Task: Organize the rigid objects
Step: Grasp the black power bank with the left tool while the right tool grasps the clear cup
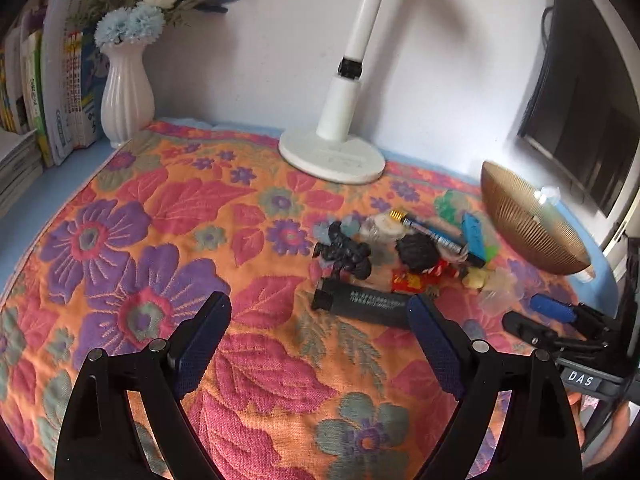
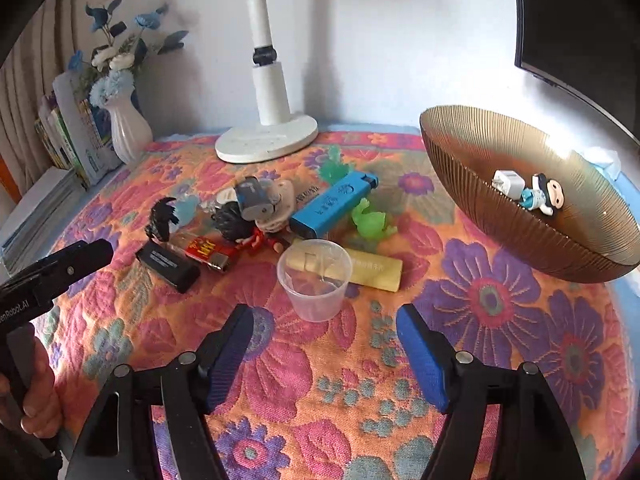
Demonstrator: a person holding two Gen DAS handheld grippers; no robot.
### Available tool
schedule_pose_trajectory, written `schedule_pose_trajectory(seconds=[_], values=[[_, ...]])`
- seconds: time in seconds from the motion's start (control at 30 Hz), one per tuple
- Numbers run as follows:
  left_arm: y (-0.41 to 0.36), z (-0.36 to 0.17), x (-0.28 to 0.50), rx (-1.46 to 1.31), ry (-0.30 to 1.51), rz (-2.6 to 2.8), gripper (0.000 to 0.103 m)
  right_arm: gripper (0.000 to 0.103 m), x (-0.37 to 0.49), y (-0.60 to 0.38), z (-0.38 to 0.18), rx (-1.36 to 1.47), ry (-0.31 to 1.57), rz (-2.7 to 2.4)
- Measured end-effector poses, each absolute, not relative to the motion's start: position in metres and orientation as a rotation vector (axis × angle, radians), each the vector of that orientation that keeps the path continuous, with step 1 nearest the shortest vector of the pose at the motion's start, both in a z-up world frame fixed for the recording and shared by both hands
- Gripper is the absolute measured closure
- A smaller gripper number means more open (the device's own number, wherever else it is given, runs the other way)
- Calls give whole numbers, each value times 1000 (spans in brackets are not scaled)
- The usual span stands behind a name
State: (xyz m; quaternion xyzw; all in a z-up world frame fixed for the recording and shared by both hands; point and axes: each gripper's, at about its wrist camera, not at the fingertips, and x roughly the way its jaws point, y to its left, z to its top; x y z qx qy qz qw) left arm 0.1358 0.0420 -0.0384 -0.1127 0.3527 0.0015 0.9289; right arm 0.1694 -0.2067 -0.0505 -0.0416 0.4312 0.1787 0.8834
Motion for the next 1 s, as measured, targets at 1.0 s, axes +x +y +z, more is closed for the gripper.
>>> schedule_pose_trajectory(seconds=[1.0], values=[[81,-40,123,-215,926,90,16,17,175,-223,-53,29,925,377]])
